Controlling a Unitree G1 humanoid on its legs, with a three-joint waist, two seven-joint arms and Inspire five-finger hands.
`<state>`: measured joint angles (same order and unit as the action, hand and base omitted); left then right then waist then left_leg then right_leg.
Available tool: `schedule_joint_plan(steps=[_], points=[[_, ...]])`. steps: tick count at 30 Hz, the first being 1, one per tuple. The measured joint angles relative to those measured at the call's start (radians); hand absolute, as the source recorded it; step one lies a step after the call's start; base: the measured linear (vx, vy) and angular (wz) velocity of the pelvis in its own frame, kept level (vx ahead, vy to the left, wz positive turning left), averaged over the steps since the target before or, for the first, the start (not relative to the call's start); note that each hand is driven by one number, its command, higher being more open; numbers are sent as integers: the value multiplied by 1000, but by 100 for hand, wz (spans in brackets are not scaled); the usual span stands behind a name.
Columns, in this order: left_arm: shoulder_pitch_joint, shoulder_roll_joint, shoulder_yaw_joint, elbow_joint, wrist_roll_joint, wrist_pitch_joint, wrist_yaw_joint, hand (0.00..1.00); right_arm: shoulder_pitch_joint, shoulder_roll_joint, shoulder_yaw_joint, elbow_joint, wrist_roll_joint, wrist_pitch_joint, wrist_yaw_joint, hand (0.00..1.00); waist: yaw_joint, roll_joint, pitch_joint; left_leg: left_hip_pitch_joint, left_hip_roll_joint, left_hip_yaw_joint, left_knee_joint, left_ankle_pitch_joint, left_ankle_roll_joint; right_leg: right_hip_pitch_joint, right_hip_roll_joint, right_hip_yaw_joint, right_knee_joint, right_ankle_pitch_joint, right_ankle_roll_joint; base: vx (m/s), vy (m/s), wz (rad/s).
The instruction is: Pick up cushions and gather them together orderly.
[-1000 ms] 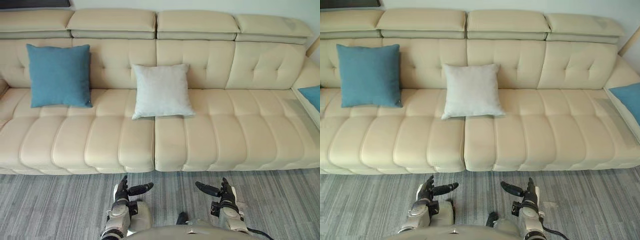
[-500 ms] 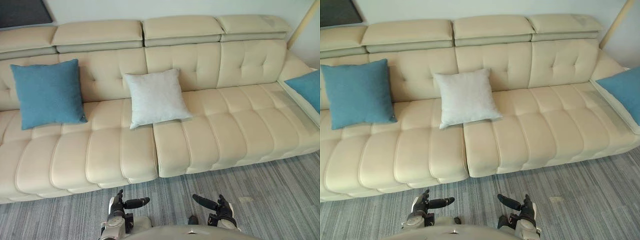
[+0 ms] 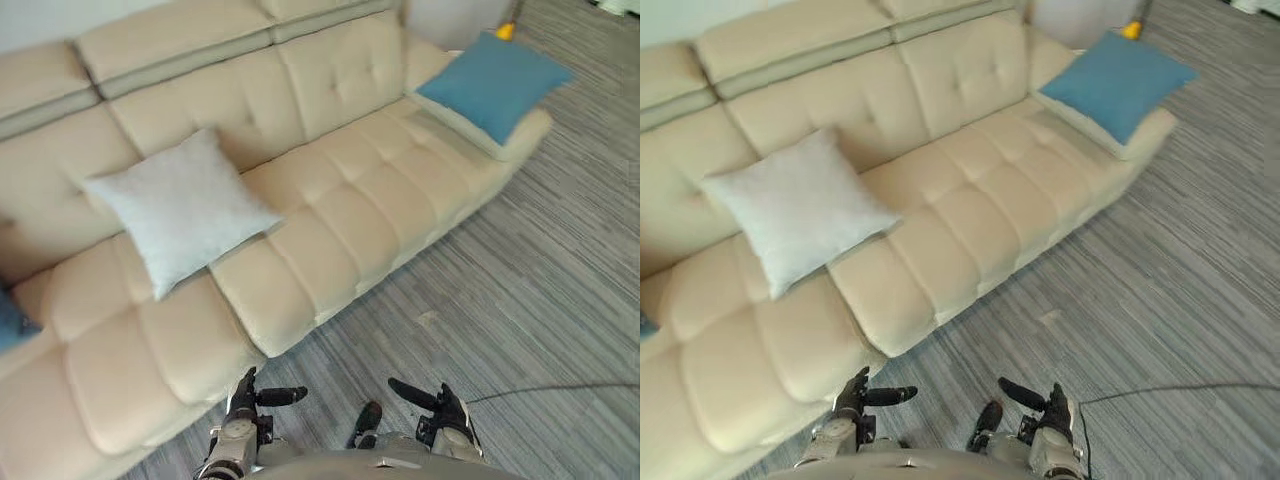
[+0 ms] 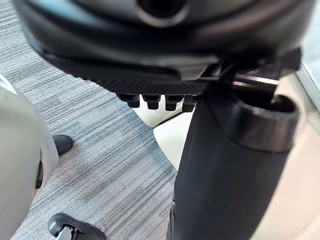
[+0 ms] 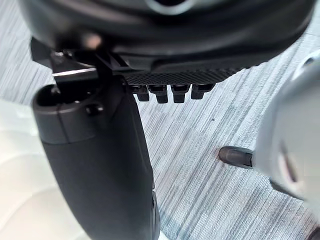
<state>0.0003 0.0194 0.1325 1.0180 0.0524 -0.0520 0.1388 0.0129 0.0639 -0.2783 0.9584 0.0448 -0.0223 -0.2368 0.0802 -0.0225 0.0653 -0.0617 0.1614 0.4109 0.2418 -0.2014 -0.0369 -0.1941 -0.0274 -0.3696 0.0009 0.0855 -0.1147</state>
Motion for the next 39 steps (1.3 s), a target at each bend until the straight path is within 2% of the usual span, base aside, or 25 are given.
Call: schedule_joint_plan(steps=[1, 2, 3, 4, 7, 10, 11, 12, 14, 15, 17, 21, 23, 24, 25, 26, 28, 29, 31, 33, 34, 35, 37, 38, 39], points=[[-5, -2, -8, -2, 0, 0, -1, 100, 5, -3, -22, 2, 0, 0, -3, 100, -4, 15, 14, 31, 14, 32, 2, 1, -4, 6, -34, -123, 54, -28, -4, 49, -132, -91], [-4, -2, -9, -3, 0, 0, -2, 100, 8, -3, -25, 3, -1, 0, -5, 100, -4, 15, 15, 38, 14, 42, 2, 0, -5, 9, -39, -142, 62, -29, -4, 90, 2, -83], [12, 8, -9, -4, 0, -1, -2, 100, 22, -5, -26, 19, -1, -1, -6, 100, -7, 13, 17, 68, 6, 52, 0, -3, -11, 26, -37, -133, 75, -30, 49, 67, -56, -94], [17, 12, -11, -4, 0, -2, -2, 100, 22, -17, -27, 36, -1, 1, -7, 100, -7, 15, 19, 84, 11, 40, -7, -3, -12, 24, -15, -85, 70, -31, 54, 65, -91, -106], [13, 20, -40, 3, 1, -2, -2, 100, 22, -34, -36, 40, -1, 1, -7, 100, -21, 20, 32, 79, 36, 10, 49, -5, -15, 22, 7, -56, 70, -54, 50, 19, -162, -46], [11, 18, -43, 4, 33, 1, -18, 100, 45, -46, -58, 35, 10, -3, -15, 100, -34, 36, 60, 3, 129, -51, 354, -10, -24, 84, 41, -52, 87, -90, 32, 46, -213, -13], [16, 16, -37, -7, 36, -1, -17, 100, 55, -59, -54, 34, 17, -3, -16, 100, -32, 51, 72, -43, 172, -115, 524, 30, 12, 120, 67, -33, 100, -109, 18, 68, -146, -45], [25, 17, -37, -14, 36, -2, -15, 100, 59, -62, -53, 30, 17, -3, -16, 100, -27, 53, 78, -76, 182, -155, 611, 50, 21, 130, 77, -6, 116, -125, 10, 117, -122, -71], [30, 15, -28, -25, 35, -3, -15, 100, 61, -61, -52, 7, 17, -4, -22, 100, -25, 63, 83, -133, 157, -211, 698, 5, 5, 131, 84, 29, 134, -137, -6, 136, -37, -64], [27, 12, -29, -44, 35, -4, -14, 100, 59, -58, -51, -2, 18, -2, -27, 100, -24, 57, 93, -186, 106, -249, 708, -43, -13, 127, 81, 69, 135, -138, -8, 92, 1, -64], [25, 9, -30, -64, 34, -4, -14, 100, 59, -57, -52, -1, 19, 1, -30, 100, -14, 51, 99, -222, 60, -263, 649, -70, -12, 129, 80, 112, 134, -139, -8, 71, 26, -75], [23, -2, -28, -83, 34, -4, -14, 100, 53, -52, -50, -6, 36, 2, -43, 100, 6, 45, 102, -271, -52, -352, 227, -42, -24, 143, 79, 227, 119, -143, -6, 143, 99, -79], [23, -4, -26, -92, 34, -5, -13, 100, 47, -53, -46, -6, 36, 2, -48, 100, 26, 46, 101, -273, -72, -399, 105, -5, -43, 139, 82, 279, 116, -146, -1, 192, 152, -103], [25, -7, -20, -92, 32, -7, -13, 100, 44, -48, -42, -6, 35, 3, -49, 100, 34, 52, 96, -271, -74, -439, 53, 11, -59, 138, 92, 337, 123, -160, 16, 381, 272, -151], [36, -7, -11, -91, 33, -5, -16, 100, 48, -37, -34, -11, 34, 5, -47, 100, 34, 53, 72, -265, -87, -448, 88, 35, -31, 132, 93, 402, 162, -194, 42, 303, 208, -132], [38, -7, -9, -91, 33, -5, -16, 100, 50, -36, -32, -12, 34, 5, -47, 100, 34, 53, 69, -265, -88, -446, 90, 36, -30, 130, 93, 407, 167, -198, 46, 372, 239, -125], [56, 1, -1, -90, 32, -4, -15, 100, 83, -25, -9, -29, 30, 7, -44, 100, 32, 16, 31, -233, -110, -390, 107, 44, -17, 90, 62, 466, 297, -285, 101, 393, 237, -98], [58, 23, -1, -74, 31, 0, -14, 100, 109, -15, -5, -41, 12, 9, -33, 100, 30, -21, 13, -173, -145, -323, 95, 61, 19, 9, 4, 456, 552, -381, 212, 377, 207, -70], [61, 33, -5, -70, 32, 2, -8, 100, 116, -14, -5, -44, 11, 12, -25, 100, 20, -42, 9, -104, -171, -290, 93, 26, 45, -61, -57, 396, 779, -369, 271, 388, 153, -48], [68, 32, -15, -69, 31, 3, -4, 100, 120, -23, -6, -45, -8, 12, -20, 100, 16, -36, 11, -34, -173, -278, 93, -14, 57, -101, -139, 254, 949, -335, 233, 409, 115, -22], [68, 32, -22, -70, 30, 3, -2, 100, 120, -25, -6, -46, -13, 12, -16, 100, 12, -36, 11, -11, -170, -279, 90, -27, 58, -112, -169, 204, 992, -337, 216, 342, 55, -7], [63, 33, -33, -70, 27, 7, 3, 100, 116, -27, -6, -45, -29, 12, -12, 100, 9, -34, 13, 30, -157, -279, 75, -49, 51, -139, -204, 131, 1022, -359, 177, 441, 20, -5], [63, 30, -34, -53, 18, 11, 8, 100, 89, -37, -13, -34, -44, 13, -10, 100, -4, -14, 26, 102, -122, -277, 23, -50, 49, -152, -200, 65, 950, -386, 146, 463, -61, -15], [64, 27, -41, -41, 16, 18, 8, 100, 68, -51, -12, -24, -44, 12, -10, 100, -15, 10, 41, 154, -86, -267, -13, -49, 47, -163, -183, 19, 849, -387, 142, 565, -150, -29], [61, 26, -43, -34, 7, 19, 9, 100, 51, -56, -11, -17, -45, 11, -10, 100, -18, 18, 46, 178, -64, -258, -35, -49, 46, -193, -170, 9, 759, -380, 143, 561, -176, -27]])
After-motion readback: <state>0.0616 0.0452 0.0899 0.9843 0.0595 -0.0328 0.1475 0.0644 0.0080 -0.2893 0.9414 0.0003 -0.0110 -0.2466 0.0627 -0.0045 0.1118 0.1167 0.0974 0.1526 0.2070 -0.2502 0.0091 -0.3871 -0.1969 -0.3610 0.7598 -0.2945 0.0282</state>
